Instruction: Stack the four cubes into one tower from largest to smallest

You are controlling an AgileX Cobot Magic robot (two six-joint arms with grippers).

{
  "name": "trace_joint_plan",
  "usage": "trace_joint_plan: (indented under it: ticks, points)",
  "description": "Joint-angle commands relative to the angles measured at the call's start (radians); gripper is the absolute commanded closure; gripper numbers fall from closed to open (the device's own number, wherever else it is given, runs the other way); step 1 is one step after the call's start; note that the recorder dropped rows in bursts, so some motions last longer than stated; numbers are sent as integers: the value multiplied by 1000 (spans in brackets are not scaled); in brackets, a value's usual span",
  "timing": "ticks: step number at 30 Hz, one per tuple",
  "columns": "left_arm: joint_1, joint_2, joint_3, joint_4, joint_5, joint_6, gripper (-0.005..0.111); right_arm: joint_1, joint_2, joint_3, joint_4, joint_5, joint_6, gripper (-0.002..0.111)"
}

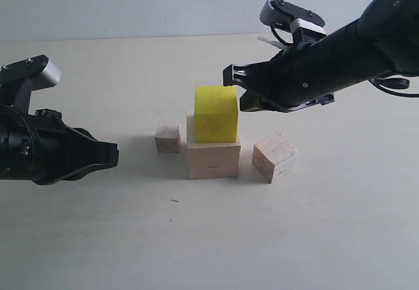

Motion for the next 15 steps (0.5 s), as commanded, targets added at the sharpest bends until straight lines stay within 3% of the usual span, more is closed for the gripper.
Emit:
trace_joint_plan:
  ticks: [1,15]
  points:
    - [0,-8,1,-2,-10,4,107,-3,0,3,0,-30,-12,108]
    - [0,-8,1,-2,-6,4,107,-3,19,3,-8,-75,-14,108]
